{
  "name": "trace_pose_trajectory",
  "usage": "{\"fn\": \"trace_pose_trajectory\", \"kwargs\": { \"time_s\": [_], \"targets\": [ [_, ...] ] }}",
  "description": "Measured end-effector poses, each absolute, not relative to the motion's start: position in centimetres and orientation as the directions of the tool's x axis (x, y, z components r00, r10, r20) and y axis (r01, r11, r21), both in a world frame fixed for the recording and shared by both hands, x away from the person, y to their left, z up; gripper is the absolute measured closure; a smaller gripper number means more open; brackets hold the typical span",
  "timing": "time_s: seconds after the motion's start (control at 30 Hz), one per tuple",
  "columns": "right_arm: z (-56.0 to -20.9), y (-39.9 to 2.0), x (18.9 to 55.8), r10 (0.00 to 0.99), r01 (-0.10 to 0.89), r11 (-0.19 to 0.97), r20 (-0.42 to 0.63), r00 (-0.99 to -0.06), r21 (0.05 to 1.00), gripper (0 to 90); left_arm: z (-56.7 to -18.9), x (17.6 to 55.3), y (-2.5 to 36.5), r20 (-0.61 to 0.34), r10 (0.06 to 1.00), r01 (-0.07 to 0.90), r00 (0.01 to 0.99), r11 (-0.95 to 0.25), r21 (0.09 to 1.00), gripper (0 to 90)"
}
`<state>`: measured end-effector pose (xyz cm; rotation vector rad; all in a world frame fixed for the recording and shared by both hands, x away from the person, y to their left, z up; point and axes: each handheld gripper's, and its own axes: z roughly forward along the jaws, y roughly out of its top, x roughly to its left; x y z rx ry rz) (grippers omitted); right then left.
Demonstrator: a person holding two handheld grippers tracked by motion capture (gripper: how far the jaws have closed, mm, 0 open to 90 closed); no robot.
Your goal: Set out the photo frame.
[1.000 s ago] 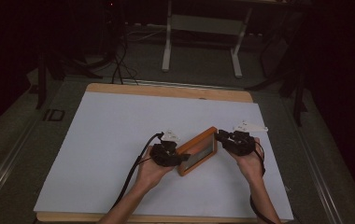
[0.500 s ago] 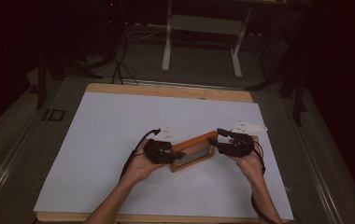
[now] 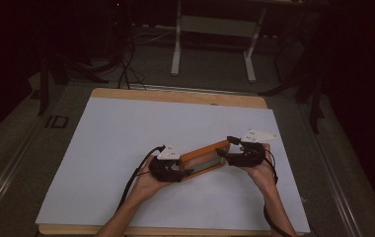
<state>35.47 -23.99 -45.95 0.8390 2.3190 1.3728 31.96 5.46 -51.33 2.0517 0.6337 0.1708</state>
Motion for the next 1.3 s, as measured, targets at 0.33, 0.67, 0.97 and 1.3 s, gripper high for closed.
{"fn": "trace_pose_trajectory", "kwargs": {
  "time_s": [0.33,0.67,0.97,1.3],
  "targets": [
    [-46.1,-24.0,35.6,0.635,0.326,0.362,0.025,-0.772,0.873,34.1,-52.5,31.7,5.7,-0.118,0.550,0.381,0.827,-0.392,0.837,67.9],
    [-46.0,-24.4,35.7,0.639,0.325,0.362,0.022,-0.769,0.874,34.1,-50.4,32.3,6.9,-0.103,0.516,0.334,0.850,-0.378,0.863,68.6],
    [-45.6,-24.1,35.6,0.630,0.298,0.361,0.004,-0.777,0.884,30.8,-47.6,33.1,7.3,-0.056,0.489,0.277,0.871,-0.393,0.877,68.7],
    [-45.1,-23.0,35.7,0.588,0.269,0.355,0.009,-0.809,0.895,31.3,-44.5,34.0,6.9,-0.019,0.447,0.229,0.894,-0.420,0.878,68.9]
  ]
}}
